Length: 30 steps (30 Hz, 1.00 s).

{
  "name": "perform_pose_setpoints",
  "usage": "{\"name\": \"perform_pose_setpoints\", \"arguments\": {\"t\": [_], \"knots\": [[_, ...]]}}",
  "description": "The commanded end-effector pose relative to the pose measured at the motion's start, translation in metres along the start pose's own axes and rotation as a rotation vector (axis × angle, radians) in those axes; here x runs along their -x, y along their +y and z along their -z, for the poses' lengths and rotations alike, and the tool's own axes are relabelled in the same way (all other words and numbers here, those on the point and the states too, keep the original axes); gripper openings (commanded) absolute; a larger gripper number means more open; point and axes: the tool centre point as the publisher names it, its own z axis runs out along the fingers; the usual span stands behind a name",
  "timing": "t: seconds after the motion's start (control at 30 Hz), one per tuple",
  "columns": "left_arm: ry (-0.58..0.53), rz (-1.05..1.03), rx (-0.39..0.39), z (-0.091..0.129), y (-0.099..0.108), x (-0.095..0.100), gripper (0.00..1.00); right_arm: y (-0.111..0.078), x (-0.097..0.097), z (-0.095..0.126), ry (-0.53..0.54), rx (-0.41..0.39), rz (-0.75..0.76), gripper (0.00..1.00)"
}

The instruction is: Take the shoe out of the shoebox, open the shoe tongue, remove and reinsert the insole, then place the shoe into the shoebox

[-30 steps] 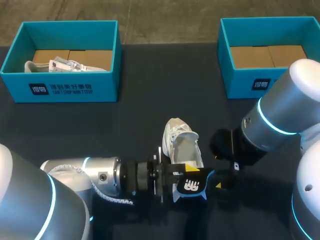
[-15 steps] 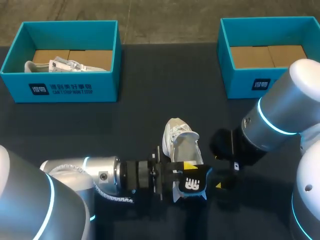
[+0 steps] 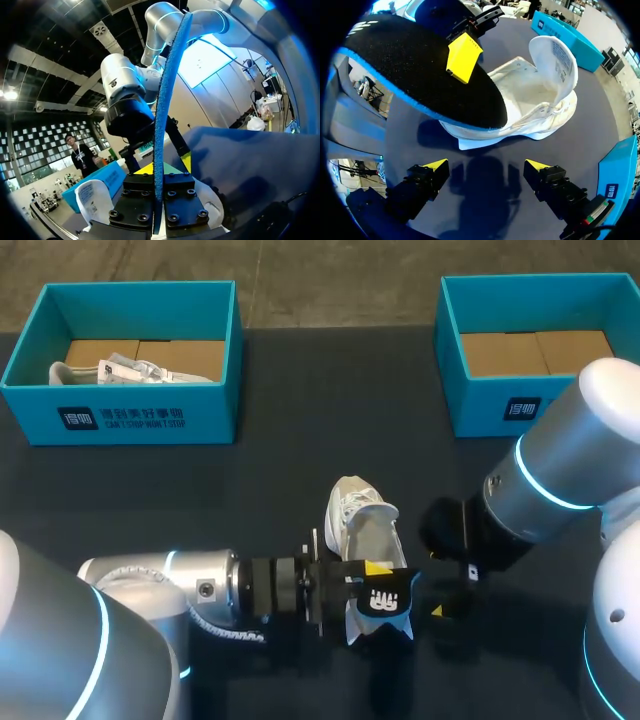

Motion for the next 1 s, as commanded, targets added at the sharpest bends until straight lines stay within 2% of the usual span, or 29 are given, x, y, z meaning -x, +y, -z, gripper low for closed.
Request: {"name": "perform_pose_setpoints", "arguments": {"t": [0.03, 0.37, 1.0], "knots": [[0.006, 0.003, 0.017, 0.000, 0.001, 0.000, 0.00, 0.001, -0.001, -0.002, -0.004, -0.002, -0.002, 1.00], [0.018, -0.010, 0.009, 0.002, -0.006, -0.001, 0.00, 0.001, -0.001, -0.002, -0.004, -0.002, -0.002, 1.00], [0.053, 0.028, 0.063, 0.001, 0.024, 0.005, 0.00, 0.001, -0.001, -0.002, -0.004, -0.002, -0.002, 1.00]]}}
